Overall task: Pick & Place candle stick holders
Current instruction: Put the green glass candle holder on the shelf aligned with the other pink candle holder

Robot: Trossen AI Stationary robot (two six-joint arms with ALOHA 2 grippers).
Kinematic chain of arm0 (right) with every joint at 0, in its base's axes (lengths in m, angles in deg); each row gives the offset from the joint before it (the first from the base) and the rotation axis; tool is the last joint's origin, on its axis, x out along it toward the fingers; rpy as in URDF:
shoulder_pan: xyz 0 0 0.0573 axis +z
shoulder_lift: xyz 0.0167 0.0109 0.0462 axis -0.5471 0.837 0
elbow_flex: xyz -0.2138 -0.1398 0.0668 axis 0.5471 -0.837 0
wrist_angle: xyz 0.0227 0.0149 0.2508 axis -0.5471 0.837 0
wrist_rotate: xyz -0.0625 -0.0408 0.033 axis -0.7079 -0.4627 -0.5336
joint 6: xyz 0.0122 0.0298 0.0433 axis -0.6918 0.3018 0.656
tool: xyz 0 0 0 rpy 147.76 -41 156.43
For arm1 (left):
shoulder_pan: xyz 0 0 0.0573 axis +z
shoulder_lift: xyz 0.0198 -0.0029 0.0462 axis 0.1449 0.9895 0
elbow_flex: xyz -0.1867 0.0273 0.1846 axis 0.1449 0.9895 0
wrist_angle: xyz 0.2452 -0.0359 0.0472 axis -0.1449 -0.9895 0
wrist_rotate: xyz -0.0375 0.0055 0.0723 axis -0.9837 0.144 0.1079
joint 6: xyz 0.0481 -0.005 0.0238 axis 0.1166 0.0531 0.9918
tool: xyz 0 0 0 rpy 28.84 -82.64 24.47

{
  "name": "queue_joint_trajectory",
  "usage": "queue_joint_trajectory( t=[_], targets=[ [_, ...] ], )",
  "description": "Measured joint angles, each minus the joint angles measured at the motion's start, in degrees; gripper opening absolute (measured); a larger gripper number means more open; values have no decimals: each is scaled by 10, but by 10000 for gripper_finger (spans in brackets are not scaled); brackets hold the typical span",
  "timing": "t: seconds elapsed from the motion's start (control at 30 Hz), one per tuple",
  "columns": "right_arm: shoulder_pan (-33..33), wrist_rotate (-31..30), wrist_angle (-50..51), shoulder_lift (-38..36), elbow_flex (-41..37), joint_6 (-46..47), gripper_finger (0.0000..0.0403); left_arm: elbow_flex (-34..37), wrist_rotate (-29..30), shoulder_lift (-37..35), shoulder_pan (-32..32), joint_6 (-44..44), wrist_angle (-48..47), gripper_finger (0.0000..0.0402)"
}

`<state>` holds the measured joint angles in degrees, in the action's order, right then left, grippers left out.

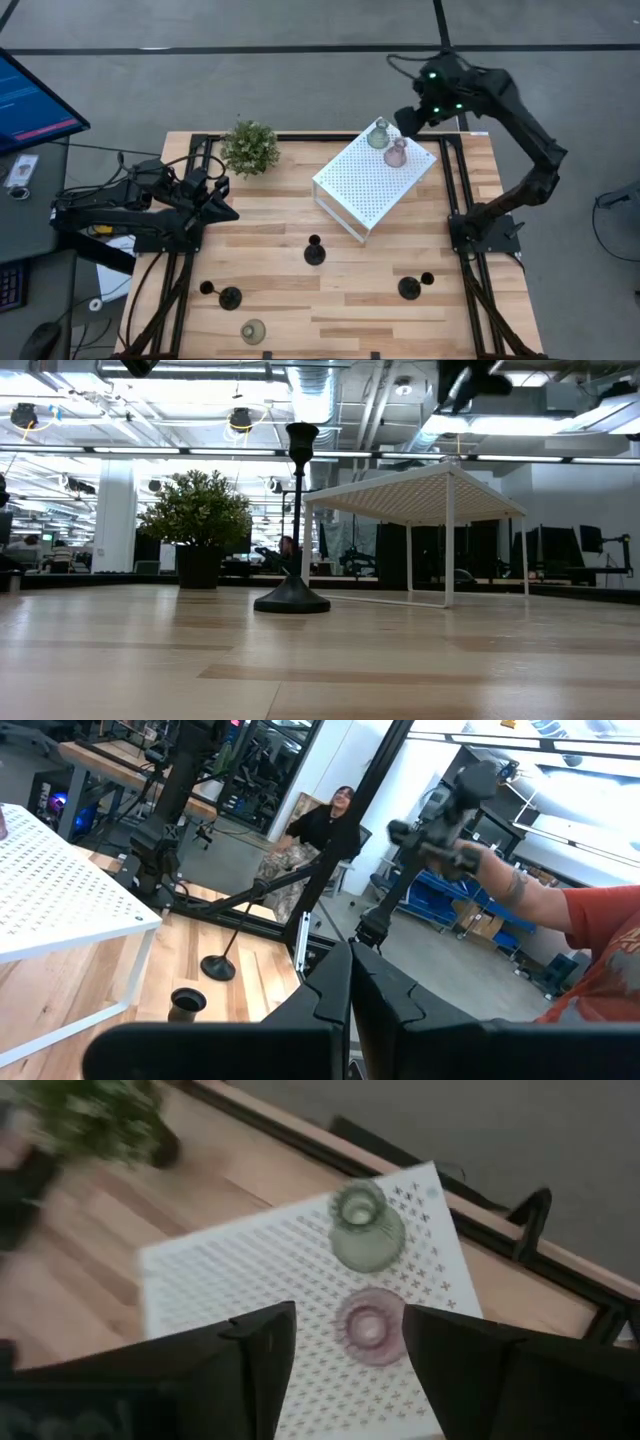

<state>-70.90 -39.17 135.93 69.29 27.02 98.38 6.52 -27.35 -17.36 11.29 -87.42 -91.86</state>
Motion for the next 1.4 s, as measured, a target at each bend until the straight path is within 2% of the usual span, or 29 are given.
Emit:
queue_joint_trajectory(
  t=[0.17,0.3,0.4,0.53,0.7,0.97,1.1,1.3,1.4],
  targets=[
    [74,2,39,-18,99,42,167,0,0,0,0,1,0,9],
    [174,0,34,-45,137,102,159,0,0,0,0,-2,0,9],
    [264,-11,19,-66,141,148,152,0,2,0,0,-50,0,9],
    [395,-93,8,-77,141,202,141,0,4,0,-6,-105,24,7],
    [537,-208,0,-71,140,234,128,-23,20,8,-34,-109,106,4],
    [715,-265,-4,-25,140,211,117,-125,29,81,-82,-123,106,3],
    [776,-286,-2,-5,140,209,115,-169,20,128,-126,-164,66,2],
    [831,-352,-2,8,140,235,115,-252,42,214,-200,-193,-76,2],
    [847,-366,-2,8,140,252,115,-293,44,269,-232,-191,-157,2]
  ],
)
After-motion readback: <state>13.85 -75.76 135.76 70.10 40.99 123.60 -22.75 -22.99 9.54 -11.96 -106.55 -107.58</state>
